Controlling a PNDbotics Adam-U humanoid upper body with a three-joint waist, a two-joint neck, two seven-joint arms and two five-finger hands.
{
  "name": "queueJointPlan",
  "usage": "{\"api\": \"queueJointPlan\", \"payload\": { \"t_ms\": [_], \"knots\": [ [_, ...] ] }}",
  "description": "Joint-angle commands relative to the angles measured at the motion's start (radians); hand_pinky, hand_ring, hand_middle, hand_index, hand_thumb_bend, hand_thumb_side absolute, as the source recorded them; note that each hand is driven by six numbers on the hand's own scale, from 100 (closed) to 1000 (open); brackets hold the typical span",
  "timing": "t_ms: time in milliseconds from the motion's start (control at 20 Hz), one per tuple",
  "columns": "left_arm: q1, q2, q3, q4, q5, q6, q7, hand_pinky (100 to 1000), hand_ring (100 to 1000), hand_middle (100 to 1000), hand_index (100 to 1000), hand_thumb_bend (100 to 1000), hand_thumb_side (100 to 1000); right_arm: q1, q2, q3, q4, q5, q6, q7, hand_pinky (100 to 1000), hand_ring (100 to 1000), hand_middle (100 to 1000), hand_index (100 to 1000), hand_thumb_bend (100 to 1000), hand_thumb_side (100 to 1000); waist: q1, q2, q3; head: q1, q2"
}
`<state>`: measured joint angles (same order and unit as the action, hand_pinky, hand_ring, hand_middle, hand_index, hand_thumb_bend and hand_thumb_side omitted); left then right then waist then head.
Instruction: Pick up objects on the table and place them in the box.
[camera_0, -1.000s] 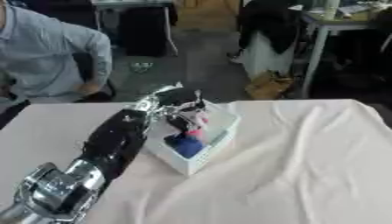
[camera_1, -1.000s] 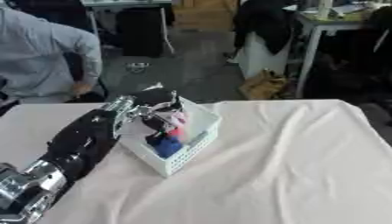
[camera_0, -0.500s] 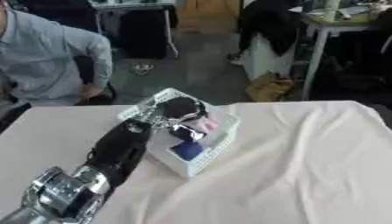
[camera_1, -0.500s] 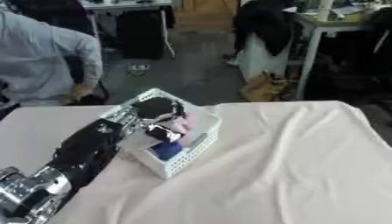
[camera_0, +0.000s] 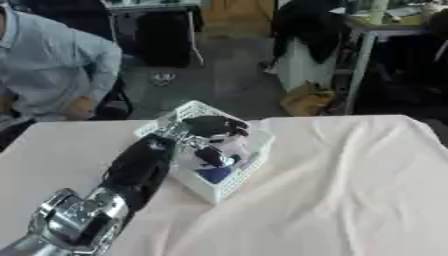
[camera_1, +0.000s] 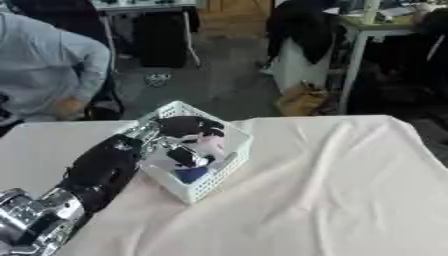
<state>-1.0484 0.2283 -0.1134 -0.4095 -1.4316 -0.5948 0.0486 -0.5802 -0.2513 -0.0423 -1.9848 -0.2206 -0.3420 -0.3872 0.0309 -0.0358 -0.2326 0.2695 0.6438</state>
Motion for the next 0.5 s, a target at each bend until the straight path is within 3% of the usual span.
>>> {"api": "queueJointPlan", "payload": {
  "t_ms": [50, 500],
  "knots": [
    [-0.029, 0.016, 0.006, -0.034, -0.003, 0.013, 0.015, 1000, 1000, 1000, 1000, 351, 709, -0.019, -0.006, 0.000, -0.015, -0.002, 0.001, 0.002, 823, 876, 748, 770, 100, 939, 0.011, 0.001, 0.000, 0.003, 0.000],
    [-0.037, 0.021, 0.005, -0.064, -0.018, 0.070, 0.133, 1000, 1000, 1000, 1000, 377, 647, -0.017, -0.007, -0.001, -0.015, -0.003, 0.002, 0.002, 823, 875, 747, 769, 100, 941, 0.011, 0.000, 0.001, 0.005, 0.003]
  ]
}}
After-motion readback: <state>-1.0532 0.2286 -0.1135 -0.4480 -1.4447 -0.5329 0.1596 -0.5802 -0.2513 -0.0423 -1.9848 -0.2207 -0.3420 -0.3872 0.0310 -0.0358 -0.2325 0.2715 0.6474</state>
